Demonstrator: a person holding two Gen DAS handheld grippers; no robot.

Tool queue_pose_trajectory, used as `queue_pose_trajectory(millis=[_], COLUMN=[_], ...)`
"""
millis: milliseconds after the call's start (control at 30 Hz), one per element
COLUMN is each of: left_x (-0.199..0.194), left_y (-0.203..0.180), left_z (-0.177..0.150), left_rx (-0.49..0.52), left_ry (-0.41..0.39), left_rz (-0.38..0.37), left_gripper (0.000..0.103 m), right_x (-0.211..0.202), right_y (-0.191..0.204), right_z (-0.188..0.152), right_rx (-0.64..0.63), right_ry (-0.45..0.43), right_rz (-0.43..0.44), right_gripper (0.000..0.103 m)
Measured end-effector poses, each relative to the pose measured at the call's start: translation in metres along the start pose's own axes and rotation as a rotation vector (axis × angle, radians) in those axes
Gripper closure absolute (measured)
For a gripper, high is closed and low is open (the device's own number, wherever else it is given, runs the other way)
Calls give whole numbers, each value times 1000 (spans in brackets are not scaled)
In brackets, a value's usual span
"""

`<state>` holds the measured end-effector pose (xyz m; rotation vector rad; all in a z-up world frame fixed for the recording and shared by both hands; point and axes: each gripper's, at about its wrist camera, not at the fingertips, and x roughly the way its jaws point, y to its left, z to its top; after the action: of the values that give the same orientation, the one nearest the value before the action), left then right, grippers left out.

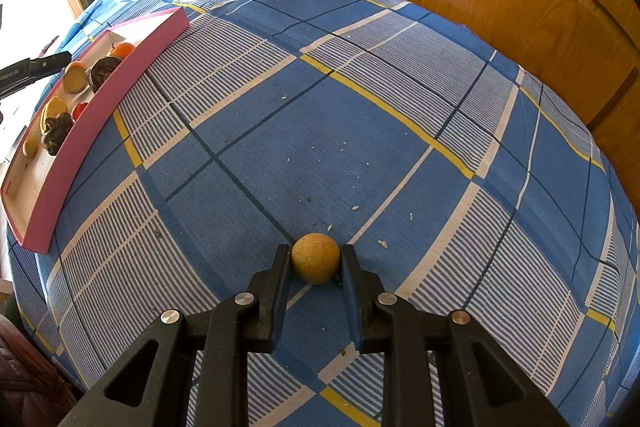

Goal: Organize fruits
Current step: 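Carry the log piece into the tray and open the left tool while the right tool holds the ball, then carry the small yellow ball into the tray and open the right tool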

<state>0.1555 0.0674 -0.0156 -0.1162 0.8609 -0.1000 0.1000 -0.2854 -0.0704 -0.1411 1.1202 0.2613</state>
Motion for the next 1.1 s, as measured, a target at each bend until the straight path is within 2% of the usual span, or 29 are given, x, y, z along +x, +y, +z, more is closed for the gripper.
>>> queue_pose_trajectory(millis=[300, 1100], left_x=[-19, -58], left_y=[-4, -25], left_z=[-25, -55], left_rx=[-1, 27], left_ry=[-14, -40], left_rz=[90, 56], left_gripper=[60, 56], right_x=[1, -1], right_y=[0, 4], right_z=[0, -1], right_rx=[-5, -17], right_ry=[-3, -3], right_rz=[-6, -29], right_gripper=[79, 79])
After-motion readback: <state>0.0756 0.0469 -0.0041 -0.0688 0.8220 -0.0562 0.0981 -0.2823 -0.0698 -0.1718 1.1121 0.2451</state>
